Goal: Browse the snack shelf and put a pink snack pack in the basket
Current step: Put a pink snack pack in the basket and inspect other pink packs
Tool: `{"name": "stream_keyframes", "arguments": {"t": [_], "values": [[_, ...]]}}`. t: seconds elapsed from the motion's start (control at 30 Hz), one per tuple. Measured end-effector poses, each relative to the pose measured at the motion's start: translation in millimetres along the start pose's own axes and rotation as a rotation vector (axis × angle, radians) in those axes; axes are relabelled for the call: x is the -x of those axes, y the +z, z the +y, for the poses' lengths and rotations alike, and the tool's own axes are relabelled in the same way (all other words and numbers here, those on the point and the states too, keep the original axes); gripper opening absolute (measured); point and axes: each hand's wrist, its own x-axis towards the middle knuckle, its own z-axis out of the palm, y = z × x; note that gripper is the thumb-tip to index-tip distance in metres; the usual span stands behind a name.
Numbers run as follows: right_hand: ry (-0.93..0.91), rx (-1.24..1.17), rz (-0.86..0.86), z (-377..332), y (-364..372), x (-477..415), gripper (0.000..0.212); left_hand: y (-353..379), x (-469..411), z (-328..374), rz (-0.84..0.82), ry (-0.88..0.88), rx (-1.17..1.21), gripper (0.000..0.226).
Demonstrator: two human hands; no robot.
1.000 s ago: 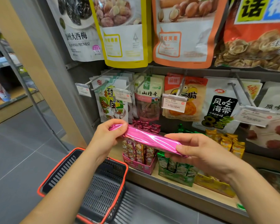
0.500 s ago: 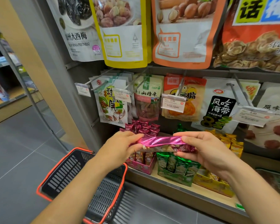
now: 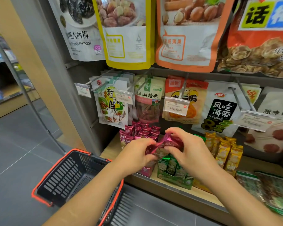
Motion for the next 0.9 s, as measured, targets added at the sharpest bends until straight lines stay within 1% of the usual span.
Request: {"name": "stream_keyframes", "arguments": {"t": [0.07,0.13,0.27,0.37,0.5,0.6,0.67,0.8,0.9], "values": [[0.014,0.055,0.004,-3,9,-8,0.04,0,-7,-10,-0.024,-0.002,-0.049,0.044],[0.011,0.128,0.0,-3,18,-20,0.036,-1,-13,-21,-0.018,-0.02,-0.077,0.044],[0.012,0.196,-0.027,-1,38,-47,0.029,-2,-25,-50,0.104,-0.117,-0.135,0.033],[0.041,0.233,-0.067,8,54,-59,0.026,2,-32,-69,0.196,-0.174,-0.117,0.035],[0.053,0.302,-0.121,16,78,-66,0.024,17,-38,-80,0.12,-0.134,-0.233,0.051],[0.027,0.328,-0.104,16,94,-72,0.032,24,-39,-86,0.113,-0.148,-0.378,0.062],[0.008,0.32,-0.086,14,100,-77,0.033,26,-40,-90,0.115,-0.15,-0.443,0.068],[0.005,0.305,-0.062,12,107,-84,0.025,30,-41,-98,0.085,-0.146,-0.482,0.073],[0.029,0.287,-0.039,15,110,-83,0.022,32,-43,-101,0.043,-0.098,-0.516,0.072]]}}
